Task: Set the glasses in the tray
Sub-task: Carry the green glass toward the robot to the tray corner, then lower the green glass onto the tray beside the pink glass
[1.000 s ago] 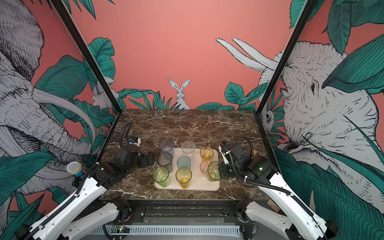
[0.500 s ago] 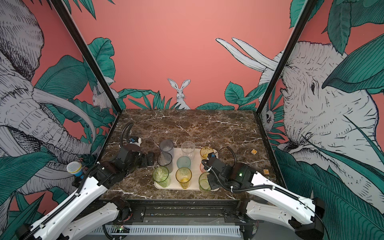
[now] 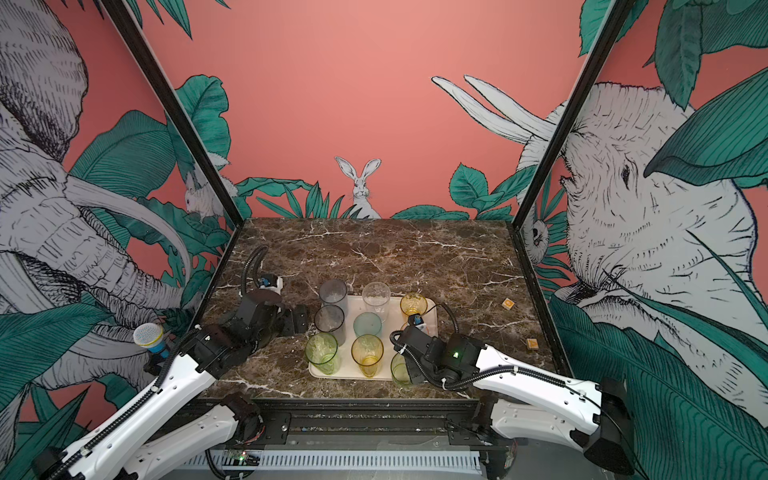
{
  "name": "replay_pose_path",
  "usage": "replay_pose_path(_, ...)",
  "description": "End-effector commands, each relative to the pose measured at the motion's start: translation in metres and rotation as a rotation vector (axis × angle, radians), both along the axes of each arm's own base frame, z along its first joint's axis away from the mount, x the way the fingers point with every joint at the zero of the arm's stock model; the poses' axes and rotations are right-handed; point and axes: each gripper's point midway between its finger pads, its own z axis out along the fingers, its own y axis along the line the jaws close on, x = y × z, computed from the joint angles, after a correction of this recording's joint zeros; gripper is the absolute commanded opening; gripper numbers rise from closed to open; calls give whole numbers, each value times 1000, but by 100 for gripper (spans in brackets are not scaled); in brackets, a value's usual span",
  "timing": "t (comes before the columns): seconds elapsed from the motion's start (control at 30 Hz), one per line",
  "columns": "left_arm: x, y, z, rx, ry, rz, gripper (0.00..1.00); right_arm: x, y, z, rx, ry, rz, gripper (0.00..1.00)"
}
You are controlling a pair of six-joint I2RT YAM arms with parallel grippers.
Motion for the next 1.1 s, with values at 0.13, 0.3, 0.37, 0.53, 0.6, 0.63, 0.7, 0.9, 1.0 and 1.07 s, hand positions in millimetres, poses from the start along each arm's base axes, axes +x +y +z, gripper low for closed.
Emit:
replay_pose_path(0.13, 1, 2, 0, -20, -10, 20, 99, 10, -1, -8, -30, -38, -45, 0)
replay_pose_path(0.3, 2, 0, -1, -21, -6, 18, 99, 14, -4, -10, -54, -56, -54, 0)
replay_pose_path(0.37, 1, 0, -3, -21, -2, 18, 99, 15, -7, -11, -67, -61, -60, 0)
replay_pose_path(0.53, 1, 1, -2, -21, -6, 18, 99, 18, -15, -16, -81, -44, -79, 0)
replay_pose_path(0.6, 1, 1, -2, -21, -4, 19, 99, 18, -16, -19, -76, -37, -86, 0)
replay_pose_path(0.63, 1, 1, -2, -22, -5, 19, 99, 19, -17, -20, -75, -33, -88, 0)
replay_pose_path(0.7, 1, 2, -1, -21, -5, 20, 99, 19, -17, -22, -69, -28, -92, 0)
replay_pose_path(0.9, 0, 2, -1, -21, -5, 18, 99, 21, -22, -28, -72, -15, -106, 0)
replay_pose_path(1.0, 1, 2, 0, -21, -7, 19, 99, 23, -23, -28, -70, -14, -114, 0)
replay_pose_path(1.07, 1, 1, 2, -23, -10, 17, 99, 24, -25, -28, -71, -15, -119, 0)
